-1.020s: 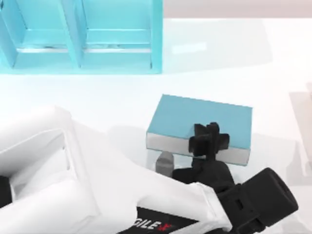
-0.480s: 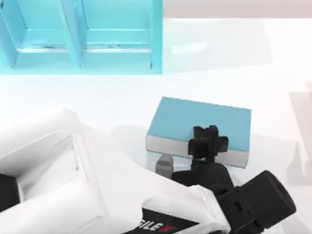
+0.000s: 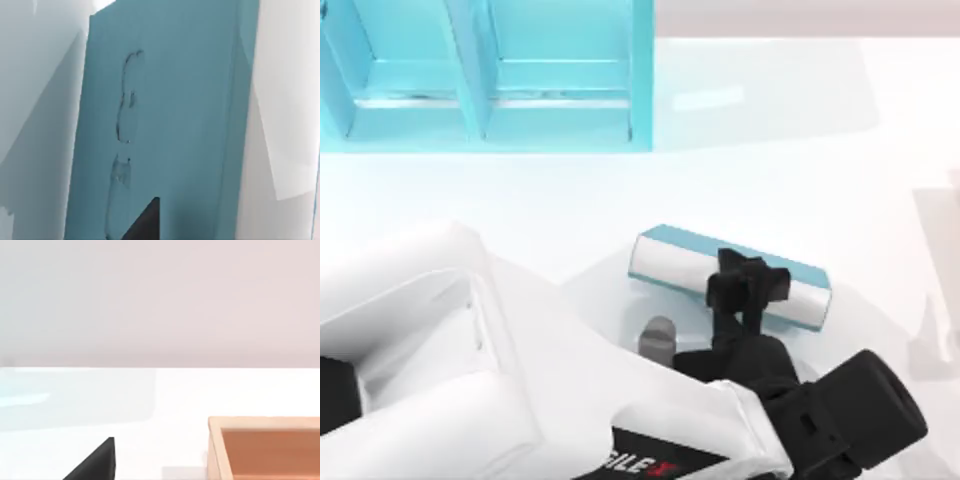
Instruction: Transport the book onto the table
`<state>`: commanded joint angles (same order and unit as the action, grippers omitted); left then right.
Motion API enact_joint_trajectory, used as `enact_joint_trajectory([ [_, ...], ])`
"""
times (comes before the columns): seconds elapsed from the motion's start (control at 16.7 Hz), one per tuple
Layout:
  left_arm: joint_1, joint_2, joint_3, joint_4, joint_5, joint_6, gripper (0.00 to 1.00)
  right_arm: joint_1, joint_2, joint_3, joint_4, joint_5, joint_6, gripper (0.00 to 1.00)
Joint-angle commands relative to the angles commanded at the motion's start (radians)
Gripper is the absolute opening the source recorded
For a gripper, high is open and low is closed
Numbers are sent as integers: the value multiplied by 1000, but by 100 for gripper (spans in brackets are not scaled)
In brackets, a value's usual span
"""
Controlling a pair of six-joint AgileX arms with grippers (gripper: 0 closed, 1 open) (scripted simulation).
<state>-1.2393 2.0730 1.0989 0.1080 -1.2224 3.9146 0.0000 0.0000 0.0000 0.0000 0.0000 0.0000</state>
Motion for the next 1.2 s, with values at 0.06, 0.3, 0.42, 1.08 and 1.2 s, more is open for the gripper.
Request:
enact_joint_trajectory([
  [0.06, 0, 0, 0, 0, 0, 0, 98, 0, 0, 0, 0, 0, 0, 100],
  [0.3, 0, 0, 0, 0, 0, 0, 100, 0, 0, 0, 0, 0, 0, 100],
  [0.42, 0, 0, 0, 0, 0, 0, 100, 0, 0, 0, 0, 0, 0, 100],
  [1.08, -89, 35, 67, -291, -41, -269, 100, 0, 0, 0, 0, 0, 0, 100],
  [1.2, -132, 53, 99, -459, -47, -417, 100, 0, 0, 0, 0, 0, 0, 100],
])
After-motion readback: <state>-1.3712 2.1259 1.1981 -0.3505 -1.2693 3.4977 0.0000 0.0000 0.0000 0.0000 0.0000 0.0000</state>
